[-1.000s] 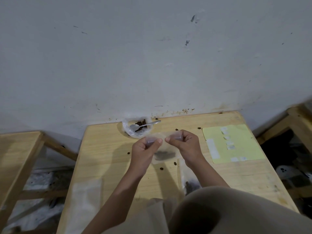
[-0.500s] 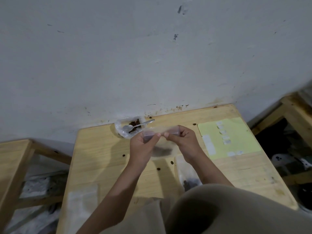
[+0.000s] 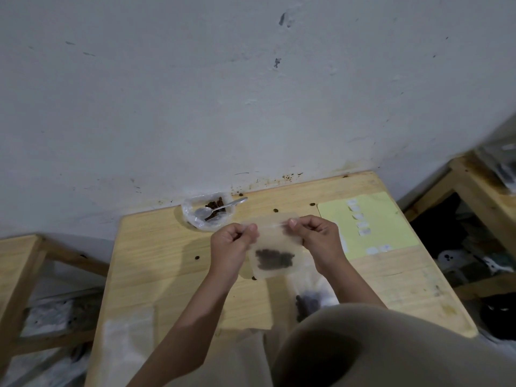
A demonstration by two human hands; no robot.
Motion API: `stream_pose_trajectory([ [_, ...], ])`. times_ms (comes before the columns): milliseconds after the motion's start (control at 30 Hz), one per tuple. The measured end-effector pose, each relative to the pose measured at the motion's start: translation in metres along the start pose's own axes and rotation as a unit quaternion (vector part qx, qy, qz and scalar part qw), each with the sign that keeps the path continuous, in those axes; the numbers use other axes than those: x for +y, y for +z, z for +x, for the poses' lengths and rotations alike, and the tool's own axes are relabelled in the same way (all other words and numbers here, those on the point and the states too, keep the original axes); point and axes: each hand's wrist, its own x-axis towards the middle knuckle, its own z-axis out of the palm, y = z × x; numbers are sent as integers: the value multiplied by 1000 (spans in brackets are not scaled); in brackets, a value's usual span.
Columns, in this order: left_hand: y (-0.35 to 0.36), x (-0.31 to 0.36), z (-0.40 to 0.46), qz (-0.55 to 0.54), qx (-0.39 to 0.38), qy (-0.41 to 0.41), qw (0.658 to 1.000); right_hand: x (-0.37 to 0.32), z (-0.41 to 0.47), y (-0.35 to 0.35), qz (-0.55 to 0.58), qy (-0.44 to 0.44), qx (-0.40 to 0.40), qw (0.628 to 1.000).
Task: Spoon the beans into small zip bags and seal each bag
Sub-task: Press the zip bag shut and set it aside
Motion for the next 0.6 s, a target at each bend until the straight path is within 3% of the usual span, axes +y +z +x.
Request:
stream_pose_trajectory([
  [100, 9, -4, -4, 17, -28, -11, 999, 0, -4, -11, 5, 22, 28, 999],
  [233, 23, -23, -12, 159, -100, -30, 982, 1, -6, -30, 5, 46, 77, 996],
  [333, 34, -42, -20, 206, -103, -56, 971, 12, -6, -46, -29, 45, 115, 992],
  [433, 45, -62, -28, 219, -84, -78, 969, 32, -7, -61, -130, 27, 131, 982],
  [600, 54, -88, -41, 278, -60, -85, 955, 59, -7, -75, -347, 26, 96, 933],
])
